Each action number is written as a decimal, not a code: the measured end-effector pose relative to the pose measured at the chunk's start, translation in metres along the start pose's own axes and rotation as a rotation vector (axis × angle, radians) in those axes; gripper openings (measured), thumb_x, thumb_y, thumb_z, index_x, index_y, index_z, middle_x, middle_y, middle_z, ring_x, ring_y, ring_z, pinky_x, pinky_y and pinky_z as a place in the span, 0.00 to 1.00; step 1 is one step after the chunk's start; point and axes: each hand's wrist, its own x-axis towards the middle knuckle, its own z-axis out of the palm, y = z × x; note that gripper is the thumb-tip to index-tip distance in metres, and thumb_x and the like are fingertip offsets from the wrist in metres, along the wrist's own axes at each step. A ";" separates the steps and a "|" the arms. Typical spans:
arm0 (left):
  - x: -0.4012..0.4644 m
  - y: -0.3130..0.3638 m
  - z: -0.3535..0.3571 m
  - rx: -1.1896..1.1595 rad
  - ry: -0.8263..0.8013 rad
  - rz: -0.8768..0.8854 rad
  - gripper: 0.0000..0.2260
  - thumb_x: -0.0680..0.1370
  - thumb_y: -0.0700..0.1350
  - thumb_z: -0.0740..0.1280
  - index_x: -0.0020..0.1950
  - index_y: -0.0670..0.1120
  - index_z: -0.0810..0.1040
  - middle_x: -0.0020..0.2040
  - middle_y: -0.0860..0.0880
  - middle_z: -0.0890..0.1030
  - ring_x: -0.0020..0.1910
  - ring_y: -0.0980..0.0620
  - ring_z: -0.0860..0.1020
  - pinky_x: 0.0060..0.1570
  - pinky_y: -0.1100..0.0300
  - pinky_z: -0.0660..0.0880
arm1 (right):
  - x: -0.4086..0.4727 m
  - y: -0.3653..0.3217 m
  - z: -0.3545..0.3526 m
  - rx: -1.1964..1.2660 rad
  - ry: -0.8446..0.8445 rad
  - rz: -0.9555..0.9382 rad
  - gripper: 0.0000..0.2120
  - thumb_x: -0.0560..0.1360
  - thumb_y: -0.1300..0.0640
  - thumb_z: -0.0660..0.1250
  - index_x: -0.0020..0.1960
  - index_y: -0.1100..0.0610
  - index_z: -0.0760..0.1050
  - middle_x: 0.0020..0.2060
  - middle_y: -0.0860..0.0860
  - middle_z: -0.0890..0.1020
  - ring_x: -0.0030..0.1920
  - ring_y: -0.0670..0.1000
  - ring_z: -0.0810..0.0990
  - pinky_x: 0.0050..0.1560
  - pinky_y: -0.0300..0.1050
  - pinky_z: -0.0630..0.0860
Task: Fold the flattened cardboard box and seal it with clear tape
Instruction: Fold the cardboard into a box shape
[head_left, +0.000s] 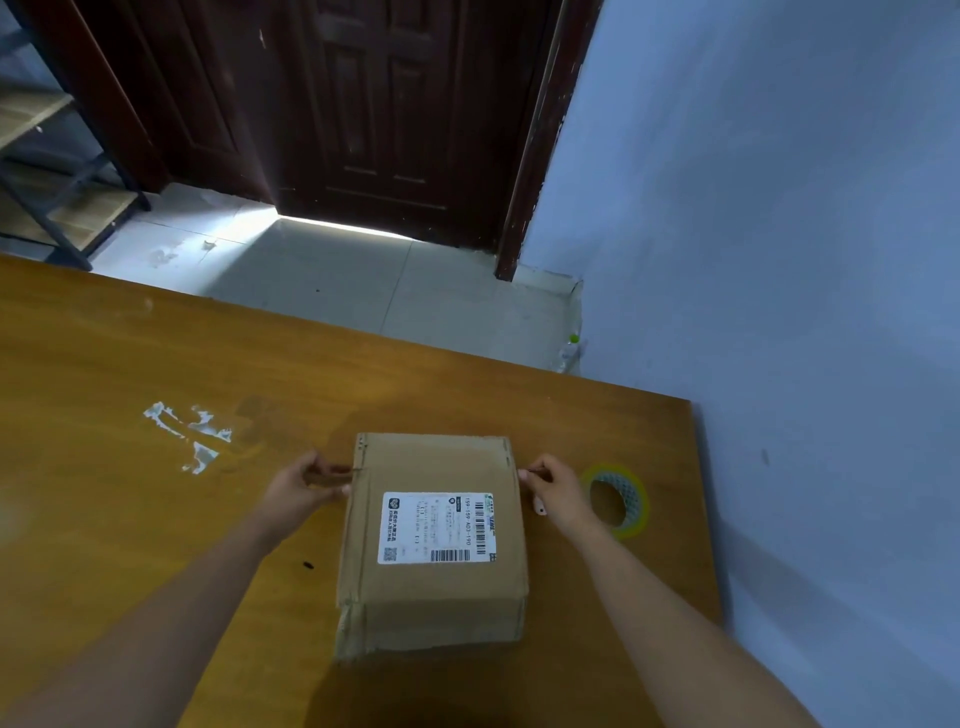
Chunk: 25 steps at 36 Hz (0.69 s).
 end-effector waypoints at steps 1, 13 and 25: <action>-0.005 0.000 0.003 -0.030 0.001 -0.021 0.14 0.71 0.35 0.73 0.39 0.41 0.67 0.43 0.48 0.79 0.45 0.50 0.76 0.42 0.58 0.71 | -0.001 0.000 0.000 0.030 0.008 0.001 0.10 0.78 0.59 0.64 0.39 0.59 0.67 0.30 0.51 0.71 0.30 0.45 0.69 0.32 0.38 0.65; -0.046 0.015 0.025 -0.167 0.113 -0.105 0.08 0.77 0.43 0.68 0.41 0.40 0.74 0.33 0.47 0.75 0.32 0.51 0.73 0.29 0.59 0.67 | -0.014 -0.017 -0.006 0.225 0.110 -0.046 0.13 0.76 0.58 0.66 0.37 0.57 0.66 0.32 0.52 0.71 0.34 0.49 0.69 0.33 0.40 0.68; -0.056 -0.003 0.028 -0.145 0.197 -0.317 0.12 0.76 0.40 0.69 0.56 0.37 0.74 0.44 0.38 0.79 0.41 0.41 0.78 0.38 0.50 0.76 | -0.028 0.014 0.017 0.213 0.056 0.092 0.05 0.72 0.54 0.66 0.44 0.53 0.80 0.41 0.54 0.81 0.46 0.61 0.79 0.47 0.60 0.75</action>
